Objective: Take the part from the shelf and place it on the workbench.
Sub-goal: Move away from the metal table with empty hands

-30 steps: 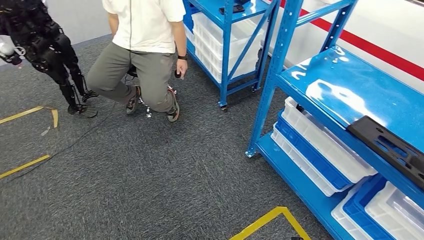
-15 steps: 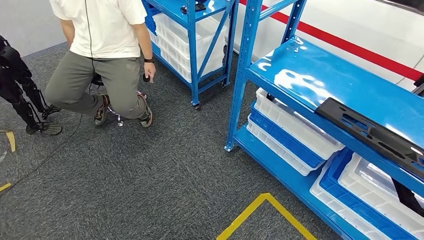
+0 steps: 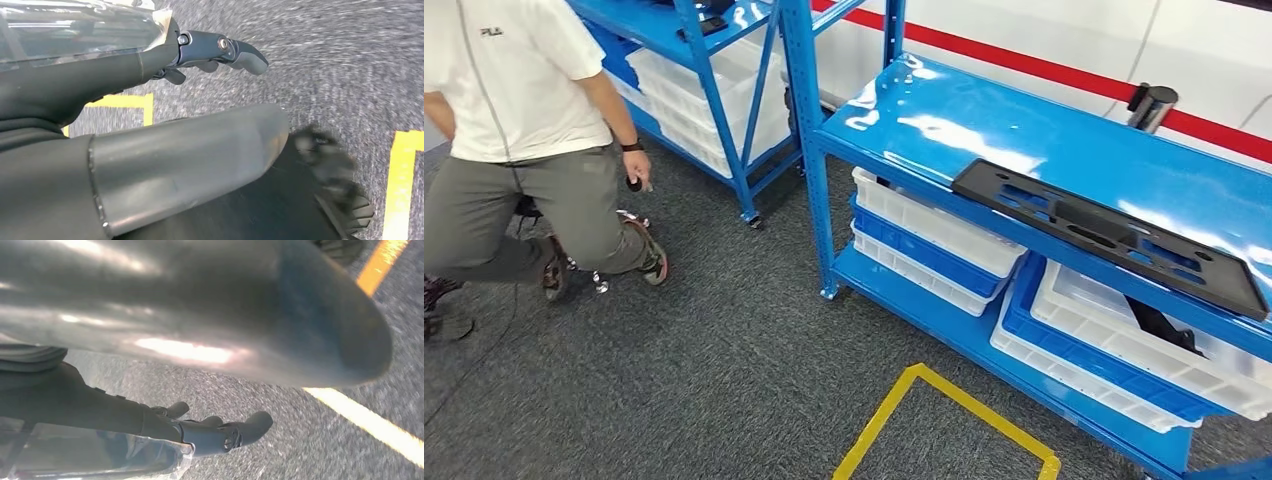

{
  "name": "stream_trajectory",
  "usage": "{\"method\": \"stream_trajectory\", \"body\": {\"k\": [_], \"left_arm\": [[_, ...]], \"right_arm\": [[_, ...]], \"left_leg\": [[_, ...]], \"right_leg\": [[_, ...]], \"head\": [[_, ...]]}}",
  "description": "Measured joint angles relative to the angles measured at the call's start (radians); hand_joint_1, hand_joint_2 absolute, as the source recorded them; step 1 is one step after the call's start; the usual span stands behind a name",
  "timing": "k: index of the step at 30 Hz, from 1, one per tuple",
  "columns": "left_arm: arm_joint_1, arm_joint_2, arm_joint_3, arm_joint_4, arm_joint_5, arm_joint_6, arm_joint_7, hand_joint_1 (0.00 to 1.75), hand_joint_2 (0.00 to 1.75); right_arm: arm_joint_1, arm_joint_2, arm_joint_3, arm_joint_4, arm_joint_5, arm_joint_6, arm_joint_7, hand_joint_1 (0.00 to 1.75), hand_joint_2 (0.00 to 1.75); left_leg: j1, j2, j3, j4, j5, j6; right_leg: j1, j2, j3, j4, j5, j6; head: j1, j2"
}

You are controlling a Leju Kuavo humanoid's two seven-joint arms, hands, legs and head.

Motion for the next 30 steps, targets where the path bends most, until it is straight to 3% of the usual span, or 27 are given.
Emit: {"method": "stream_trajectory", "body": {"k": [2, 3, 5, 7, 9, 11, 12, 14, 15, 16, 18, 19, 20, 22, 24, 26, 28, 30], "left_arm": [[0.001, 0.001, 0.0, 0.0, 0.002, 0.001, 0.004, 0.0, 0.0], [0.001, 0.001, 0.0, 0.0, 0.002, 0.001, 0.005, 0.0, 0.0], [0.001, 0.003, 0.0, 0.0, 0.005, 0.003, 0.006, 0.0, 0.0], [0.0, 0.003, 0.002, 0.0, 0.017, 0.01, 0.006, 0.0, 0.0], [0.0, 0.005, 0.008, 0.0, 0.037, 0.021, 0.004, 0.0, 0.0], [0.0, 0.007, 0.018, 0.0, 0.056, 0.033, -0.002, 0.0, 0.0], [0.0, 0.009, 0.024, 0.0, 0.064, 0.038, -0.007, 0.0, 0.0], [0.001, 0.011, 0.035, 0.0, 0.074, 0.044, -0.016, 0.0, 0.0], [0.003, 0.013, 0.04, 0.0, 0.078, 0.045, -0.019, 0.0, 0.0], [0.006, 0.015, 0.045, 0.0, 0.08, 0.046, -0.021, 0.0, 0.0], [0.009, 0.018, 0.051, 0.0, 0.084, 0.047, -0.022, 0.0, 0.0], [0.009, 0.019, 0.053, 0.0, 0.084, 0.047, -0.022, 0.0, 0.0], [0.008, 0.02, 0.055, 0.0, 0.085, 0.048, -0.023, 0.0, 0.0], [0.008, 0.021, 0.059, 0.0, 0.086, 0.05, -0.023, 0.0, 0.0], [0.008, 0.024, 0.063, 0.0, 0.087, 0.05, -0.025, 0.0, 0.0], [0.007, 0.027, 0.067, 0.0, 0.09, 0.05, -0.027, 0.0, 0.0], [0.006, 0.03, 0.069, 0.0, 0.091, 0.051, -0.029, 0.0, 0.0], [0.008, 0.031, 0.072, 0.0, 0.091, 0.051, -0.031, 0.0, 0.0]], "right_arm": [[-0.005, 0.001, 0.008, 0.0, 0.0, 0.0, 0.0, 0.0, 0.0], [-0.005, 0.001, 0.011, 0.0, 0.0, 0.0, 0.0, 0.0, 0.0], [-0.004, 0.002, 0.015, 0.0, 0.002, 0.001, 0.001, 0.0, 0.0], [-0.009, 0.006, 0.026, 0.0, 0.01, 0.004, 0.005, 0.0, 0.0], [-0.021, 0.011, 0.047, 0.0, 0.022, 0.006, 0.019, 0.0, 0.0], [-0.033, 0.015, 0.069, 0.0, 0.035, 0.006, 0.039, 0.0, 0.0], [-0.038, 0.018, 0.08, 0.0, 0.04, 0.007, 0.047, 0.0, 0.0], [-0.052, 0.025, 0.1, 0.001, 0.045, 0.008, 0.059, 0.0, 0.0], [-0.06, 0.03, 0.109, 0.001, 0.046, 0.009, 0.062, 0.0, 0.0], [-0.067, 0.034, 0.117, 0.002, 0.047, 0.009, 0.064, 0.0, 0.0], [-0.073, 0.038, 0.129, 0.002, 0.047, 0.009, 0.066, 0.0, 0.0], [-0.074, 0.038, 0.133, 0.002, 0.047, 0.011, 0.067, 0.0, 0.0], [-0.074, 0.038, 0.137, 0.002, 0.047, 0.012, 0.067, 0.0, 0.0], [-0.08, 0.041, 0.143, 0.002, 0.047, 0.016, 0.068, 0.0, 0.0], [-0.086, 0.047, 0.15, 0.002, 0.048, 0.018, 0.069, 0.0, 0.0], [-0.09, 0.049, 0.156, 0.002, 0.048, 0.018, 0.073, 0.0, 0.0], [-0.092, 0.052, 0.161, 0.002, 0.047, 0.019, 0.077, 0.0, 0.0], [-0.096, 0.056, 0.164, 0.002, 0.046, 0.019, 0.08, 0.0, 0.0]], "left_leg": [[0.0, -0.026, -0.061, 0.12, -0.044, 0.0], [0.0, -0.03, -0.074, 0.137, -0.039, 0.001], [0.001, -0.039, -0.044, 0.057, 0.027, 0.006], [0.006, -0.086, 0.007, -0.07, 0.089, 0.009], [0.005, -0.115, 0.025, -0.127, 0.104, 0.013], [-0.002, -0.091, 0.028, -0.135, 0.108, 0.027], [-0.003, -0.079, 0.031, -0.141, 0.113, 0.037], [-0.002, -0.05, 0.036, -0.153, 0.124, 0.053], [-0.005, -0.035, 0.037, -0.155, 0.125, 0.055], [-0.007, -0.018, 0.036, -0.155, 0.126, 0.056], [-0.009, 0.011, 0.036, -0.154, 0.124, 0.056], [-0.009, 0.022, 0.036, -0.154, 0.123, 0.055], [-0.009, 0.033, 0.038, -0.153, 0.121, 0.052], [-0.013, 0.053, 0.045, -0.153, 0.114, 0.042], [-0.019, 0.072, 0.052, -0.152, 0.106, 0.03], [-0.019, 0.09, 0.058, -0.154, 0.101, 0.021], [-0.012, 0.058, 0.053, -0.129, 0.077, 0.01], [-0.007, -0.004, 0.007, -0.028, 0.015, 0.002]], "right_leg": [[0.005, 0.032, -0.003, 0.0, 0.002, -0.007], [0.007, 0.049, -0.003, 0.001, 0.002, -0.008], [0.008, 0.08, -0.001, 0.003, 0.003, -0.007], [0.011, 0.108, -0.005, 0.009, 0.004, -0.002], [0.014, 0.133, -0.014, 0.012, 0.007, 0.011], [0.014, 0.153, -0.026, 0.008, 0.013, 0.028], [0.015, 0.142, -0.034, 0.015, 0.009, 0.032], [0.017, 0.09, -0.071, 0.085, -0.028, 0.028], [0.018, 0.059, -0.102, 0.148, -0.058, 0.024], [0.018, 0.043, -0.134, 0.218, -0.087, 0.023], [0.017, 0.03, -0.165, 0.293, -0.11, 0.031], [0.015, 0.025, -0.154, 0.277, -0.1, 0.04], [0.014, 0.014, -0.12, 0.217, -0.077, 0.048], [0.016, -0.039, -0.041, 0.073, -0.03, 0.053], [0.023, -0.068, -0.007, 0.009, -0.009, 0.038], [0.024, -0.044, -0.009, 0.009, -0.006, 0.022], [0.016, -0.019, -0.009, 0.006, -0.002, 0.006], [0.011, 0.006, -0.009, 0.005, 0.001, -0.009]], "head": [[-0.002, 0.0], [-0.002, 0.0], [-0.002, 0.0], [-0.002, 0.0], [-0.001, 0.0], [-0.001, 0.0], [-0.001, 0.0], [0.005, 0.0], [0.008, 0.0], [0.01, 0.0], [0.011, 0.0], [0.011, 0.0], [0.011, 0.0], [0.014, 0.0], [0.012, 0.0], [0.008, 0.0], [0.006, 0.0], [0.002, 0.0]]}}
